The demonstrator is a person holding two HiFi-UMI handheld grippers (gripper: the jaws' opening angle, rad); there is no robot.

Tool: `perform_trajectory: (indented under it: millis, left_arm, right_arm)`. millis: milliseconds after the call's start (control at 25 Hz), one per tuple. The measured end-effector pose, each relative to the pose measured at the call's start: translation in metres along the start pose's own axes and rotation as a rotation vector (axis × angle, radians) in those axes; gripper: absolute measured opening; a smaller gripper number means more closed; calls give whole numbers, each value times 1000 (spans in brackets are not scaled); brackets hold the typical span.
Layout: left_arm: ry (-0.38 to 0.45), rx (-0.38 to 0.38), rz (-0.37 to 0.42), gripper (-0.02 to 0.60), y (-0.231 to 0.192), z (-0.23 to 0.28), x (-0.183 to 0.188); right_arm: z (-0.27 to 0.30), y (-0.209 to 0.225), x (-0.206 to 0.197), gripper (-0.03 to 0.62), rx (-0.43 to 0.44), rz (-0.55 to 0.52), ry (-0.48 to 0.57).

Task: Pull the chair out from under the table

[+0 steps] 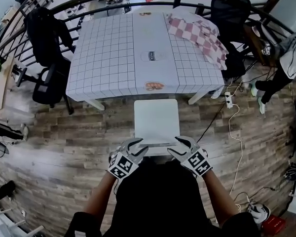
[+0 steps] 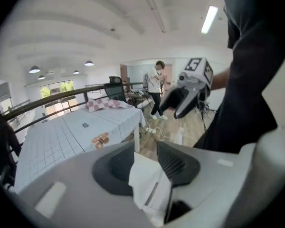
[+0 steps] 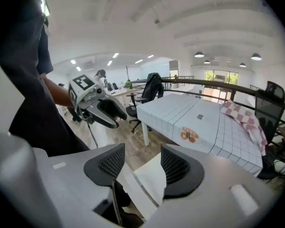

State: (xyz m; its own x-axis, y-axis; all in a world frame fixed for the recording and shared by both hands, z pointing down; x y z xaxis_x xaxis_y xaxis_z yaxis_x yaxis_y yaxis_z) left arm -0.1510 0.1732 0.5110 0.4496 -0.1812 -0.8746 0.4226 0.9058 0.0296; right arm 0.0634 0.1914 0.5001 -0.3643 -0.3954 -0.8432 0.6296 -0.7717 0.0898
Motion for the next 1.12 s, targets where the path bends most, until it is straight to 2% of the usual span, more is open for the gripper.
perform_trajectory:
  millis: [160,280,400,560,680,760,1040,1120]
  left_arm:
    - [238,192,-124,141,-26,-26,38]
    - [318,289,-125,137,-42,-42,55]
    - [358,304,-108,137,-48,-54,68]
    - [433,326,-142,137,-47,-75,83]
    - [506,383,-157,135,-47,-89,96]
    - [533,415,-154,112,-48,-96,100]
    - [561,364,-138,112,-45,-99,114]
    - [580,348,-138,92,-44,-100,118]
  right_arm:
    - [-4,5,34,215,-93,23,188]
    - [7,-3,57,215,-103,-6,252]
    - [15,-13,77,216,-69,-22,274]
    - [13,-26,102,216,-60,-26,334]
    - [8,-31,122,215,-71,-56,362]
    - [7,-33,133,216,-75,-70,371]
    - [-9,-34,156,218,-160,-39,462]
    - [-12,-34,158,215,-170,-44,479]
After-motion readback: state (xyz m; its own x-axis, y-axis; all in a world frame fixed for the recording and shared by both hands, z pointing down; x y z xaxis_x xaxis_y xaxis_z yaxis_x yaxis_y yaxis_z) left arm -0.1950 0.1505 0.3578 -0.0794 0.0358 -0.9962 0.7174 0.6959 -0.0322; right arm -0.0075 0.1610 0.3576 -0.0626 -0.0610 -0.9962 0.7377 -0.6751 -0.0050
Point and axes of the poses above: the fingertips, and each gripper's own axes: z forward along the fingers, y to its right, x out of its top, the point moved 8 cm from there along -z, backward along the fingers, and after that the axes turned 7 degrees about y, right-handed, at the moved point
